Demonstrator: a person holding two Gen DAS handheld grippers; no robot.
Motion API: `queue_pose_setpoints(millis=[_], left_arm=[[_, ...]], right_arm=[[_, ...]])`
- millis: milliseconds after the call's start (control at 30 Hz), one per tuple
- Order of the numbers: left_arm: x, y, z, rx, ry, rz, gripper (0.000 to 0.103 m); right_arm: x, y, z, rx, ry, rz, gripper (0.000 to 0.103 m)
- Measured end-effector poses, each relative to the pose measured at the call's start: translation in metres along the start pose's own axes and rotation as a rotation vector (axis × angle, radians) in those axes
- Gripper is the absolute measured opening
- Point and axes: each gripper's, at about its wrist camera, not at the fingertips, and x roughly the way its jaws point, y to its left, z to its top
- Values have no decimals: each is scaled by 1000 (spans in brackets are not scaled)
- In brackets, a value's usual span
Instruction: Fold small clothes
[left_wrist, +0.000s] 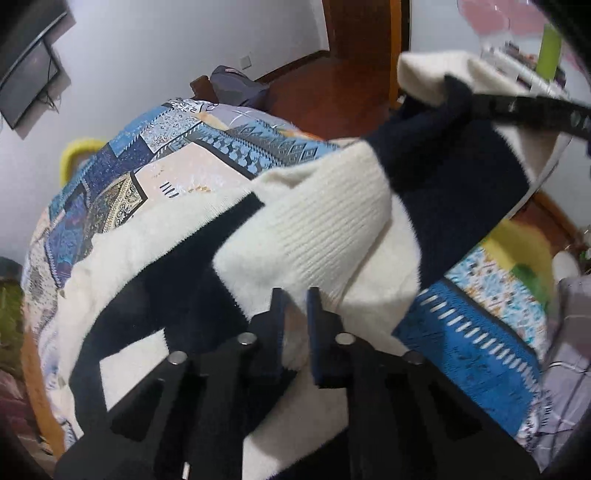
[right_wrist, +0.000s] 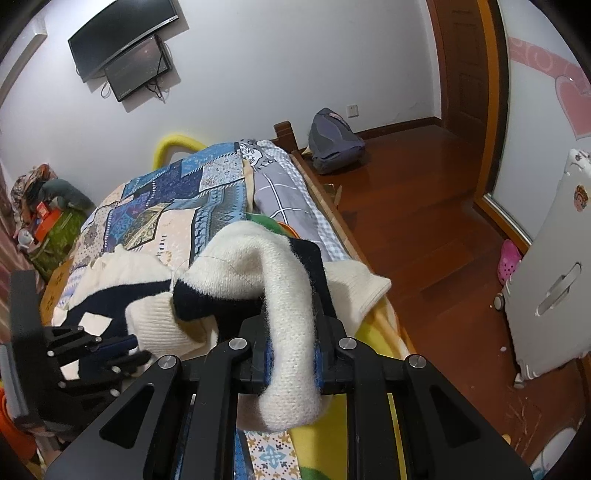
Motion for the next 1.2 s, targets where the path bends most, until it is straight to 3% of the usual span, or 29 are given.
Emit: queue_pose_setpoints(millis=[100, 267, 367, 433, 500, 567, 767, 833, 933, 1000, 1067, 1200], left_arm=[[-12, 11, -1, -43, -15, -71, 10], [-31, 22, -17, -29, -45, -23, 10], [-38, 48, -41, -82, -34, -1, 18], [-43, 71, -59, -125, -33, 46, 31], [-49, 103, -81, -178, -38, 117, 51], [-56, 145, -108, -257, -37, 206, 55], [-56, 252, -186, -534, 60, 323, 62], [-46, 281, -212, -649, 113, 319, 62], [-32, 294, -229, -703, 124, 219, 57], [-27, 292, -233, -693, 97, 165, 29], [-24, 286, -230, -664, 99, 191, 20], [-24, 286, -230, -623, 94, 236, 18]], right_arm=[[-2, 3, 3, -2, -11, 1, 14], [-4, 6, 8, 7, -23, 10, 14], [-5, 13, 7, -5, -24, 19, 14], [-7, 19, 9, -16, -25, 31, 14], [-9, 28, 11, -37, -35, 38, 14], [-12, 37, 13, -58, -43, 47, 14], [-11, 62, 14, -113, -46, 54, 14], [-8, 68, 14, -117, -38, 55, 14], [-3, 78, 12, -120, -24, 58, 14], [0, 86, 13, -124, -19, 54, 14], [1, 94, 16, -124, -18, 50, 14], [-5, 104, 21, -119, -38, 36, 14]])
